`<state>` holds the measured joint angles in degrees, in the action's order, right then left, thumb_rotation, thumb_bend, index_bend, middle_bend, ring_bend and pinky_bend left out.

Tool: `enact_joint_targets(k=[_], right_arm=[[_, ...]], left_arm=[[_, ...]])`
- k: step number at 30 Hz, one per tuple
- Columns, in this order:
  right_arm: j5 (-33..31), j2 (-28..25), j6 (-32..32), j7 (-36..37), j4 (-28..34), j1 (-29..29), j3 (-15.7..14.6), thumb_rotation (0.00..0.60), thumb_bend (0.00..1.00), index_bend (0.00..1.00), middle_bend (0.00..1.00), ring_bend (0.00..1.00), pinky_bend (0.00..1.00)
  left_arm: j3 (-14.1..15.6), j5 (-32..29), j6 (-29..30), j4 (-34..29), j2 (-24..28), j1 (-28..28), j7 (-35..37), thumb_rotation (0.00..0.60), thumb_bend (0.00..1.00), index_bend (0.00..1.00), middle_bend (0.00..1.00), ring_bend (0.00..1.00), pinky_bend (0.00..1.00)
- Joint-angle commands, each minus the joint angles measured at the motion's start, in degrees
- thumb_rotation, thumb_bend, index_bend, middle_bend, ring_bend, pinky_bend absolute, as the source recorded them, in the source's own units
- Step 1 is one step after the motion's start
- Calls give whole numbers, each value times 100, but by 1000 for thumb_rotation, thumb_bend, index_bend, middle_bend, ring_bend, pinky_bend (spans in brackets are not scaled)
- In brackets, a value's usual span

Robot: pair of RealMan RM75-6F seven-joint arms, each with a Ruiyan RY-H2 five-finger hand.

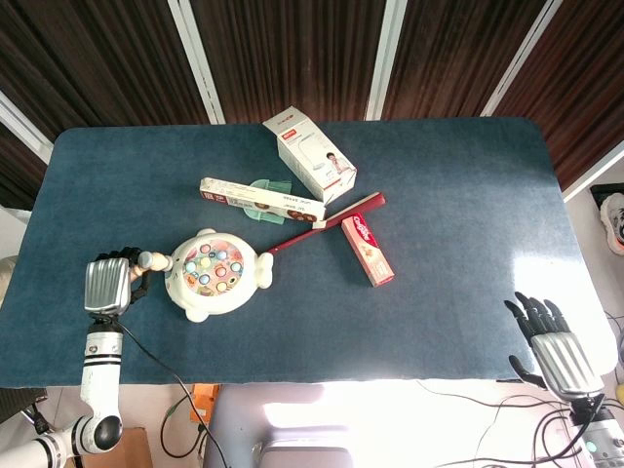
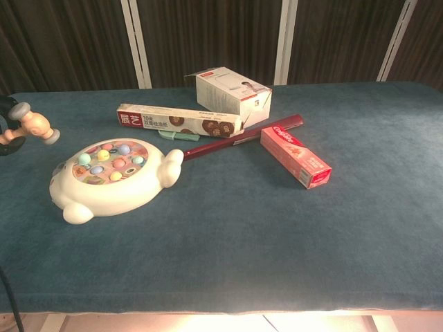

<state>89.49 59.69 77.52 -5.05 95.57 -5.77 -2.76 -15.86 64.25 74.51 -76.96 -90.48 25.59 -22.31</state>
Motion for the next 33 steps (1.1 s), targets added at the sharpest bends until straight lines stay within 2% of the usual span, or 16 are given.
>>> enact_joint_targets(k=[1, 16, 19, 33], right_arm=[[11, -2, 9, 5, 1, 6, -5, 600, 289, 0, 0, 0, 0], [64, -34, 62, 52, -3, 33, -13, 600, 290, 0, 0, 0, 0], [108, -24, 28, 25, 18, 9, -27, 600, 289, 0, 0, 0, 0], [92, -64, 45, 87, 8, 18, -14, 600, 289, 0, 0, 0, 0]], left_arm=[[12, -5, -3, -9, -1, 7, -8, 600, 679, 747, 668, 503, 493], [-100, -105, 37, -310, 18, 172, -334, 600, 679, 747, 668, 503, 493], [-187, -259, -61, -357, -96, 370, -698, 600, 679, 747, 668, 503, 493], [-181, -671, -319, 135, -543, 758, -1139, 600, 679, 749, 669, 503, 493]])
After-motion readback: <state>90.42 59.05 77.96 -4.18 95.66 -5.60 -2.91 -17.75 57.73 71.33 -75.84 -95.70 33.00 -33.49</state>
